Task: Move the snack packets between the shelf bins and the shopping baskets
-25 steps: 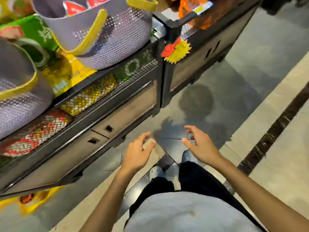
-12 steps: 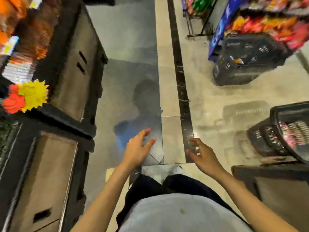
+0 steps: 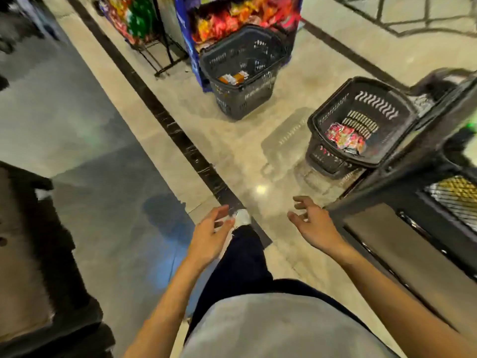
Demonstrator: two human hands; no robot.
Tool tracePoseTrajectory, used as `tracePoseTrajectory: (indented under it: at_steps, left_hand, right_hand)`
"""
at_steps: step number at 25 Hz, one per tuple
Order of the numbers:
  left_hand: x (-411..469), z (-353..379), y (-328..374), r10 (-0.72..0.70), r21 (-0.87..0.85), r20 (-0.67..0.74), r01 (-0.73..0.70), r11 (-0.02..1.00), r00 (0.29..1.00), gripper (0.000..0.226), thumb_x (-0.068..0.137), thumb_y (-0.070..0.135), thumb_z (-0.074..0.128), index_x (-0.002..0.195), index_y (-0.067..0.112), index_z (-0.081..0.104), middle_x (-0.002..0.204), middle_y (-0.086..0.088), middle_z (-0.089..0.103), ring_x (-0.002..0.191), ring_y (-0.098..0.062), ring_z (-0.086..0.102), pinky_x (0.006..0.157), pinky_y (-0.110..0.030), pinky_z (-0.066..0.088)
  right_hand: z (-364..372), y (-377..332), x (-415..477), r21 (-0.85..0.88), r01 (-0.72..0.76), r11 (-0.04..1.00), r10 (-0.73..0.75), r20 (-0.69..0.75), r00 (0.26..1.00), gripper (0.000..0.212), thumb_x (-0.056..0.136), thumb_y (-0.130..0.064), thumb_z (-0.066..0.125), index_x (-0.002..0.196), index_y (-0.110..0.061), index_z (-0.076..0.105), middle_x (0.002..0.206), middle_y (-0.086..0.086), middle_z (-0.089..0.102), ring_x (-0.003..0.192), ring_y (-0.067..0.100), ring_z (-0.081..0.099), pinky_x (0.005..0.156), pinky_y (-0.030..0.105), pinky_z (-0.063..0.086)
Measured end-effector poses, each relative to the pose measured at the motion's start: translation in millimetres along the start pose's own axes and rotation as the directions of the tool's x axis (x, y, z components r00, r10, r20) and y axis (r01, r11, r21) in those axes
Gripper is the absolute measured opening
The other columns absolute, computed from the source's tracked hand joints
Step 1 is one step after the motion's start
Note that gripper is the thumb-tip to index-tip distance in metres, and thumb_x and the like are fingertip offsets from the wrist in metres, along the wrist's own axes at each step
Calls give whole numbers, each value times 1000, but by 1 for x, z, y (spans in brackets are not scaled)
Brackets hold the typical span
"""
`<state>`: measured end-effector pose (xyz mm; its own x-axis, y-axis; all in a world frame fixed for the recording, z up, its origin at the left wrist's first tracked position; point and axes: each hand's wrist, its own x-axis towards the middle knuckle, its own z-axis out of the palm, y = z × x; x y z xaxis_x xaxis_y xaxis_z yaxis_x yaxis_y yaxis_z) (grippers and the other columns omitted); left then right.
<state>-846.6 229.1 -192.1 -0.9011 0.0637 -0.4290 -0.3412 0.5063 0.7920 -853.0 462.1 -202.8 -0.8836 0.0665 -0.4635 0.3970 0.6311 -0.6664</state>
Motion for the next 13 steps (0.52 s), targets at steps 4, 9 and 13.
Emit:
tracePoseTrajectory:
  at_steps: [4, 9, 13]
  left_hand:
    - [92, 13, 37, 38, 79, 98, -45, 996, 994, 36, 95, 20, 54, 130, 12, 52, 125, -2, 59, 112, -16, 57, 92, -22, 42]
    - [215, 32, 116, 60, 148, 275, -104, 984, 960, 40, 94, 28, 54, 132, 18, 50, 126, 2, 57, 113, -14, 55, 100, -30, 43]
    - [306, 57, 189, 99, 204, 412, -198, 959, 906, 39, 94, 29, 55, 131, 20, 50, 127, 2, 58, 114, -18, 56, 101, -34, 43]
  right_hand:
    - [-39, -1, 65, 69, -62, 996, 69, -102, 992, 45, 93, -26, 56, 134, -13, 43, 126, 10, 56, 99, 26, 60, 78, 22, 38]
    - [-91, -8, 136, 160, -171, 972, 200, -187, 962, 45, 93, -26, 55, 134, -12, 44, 125, 10, 57, 99, 25, 59, 78, 24, 39]
    - [-133, -7, 177, 227, -271, 936, 325, -254, 911, 46, 92, -23, 57, 135, -11, 44, 121, 10, 59, 95, 19, 55, 77, 21, 37]
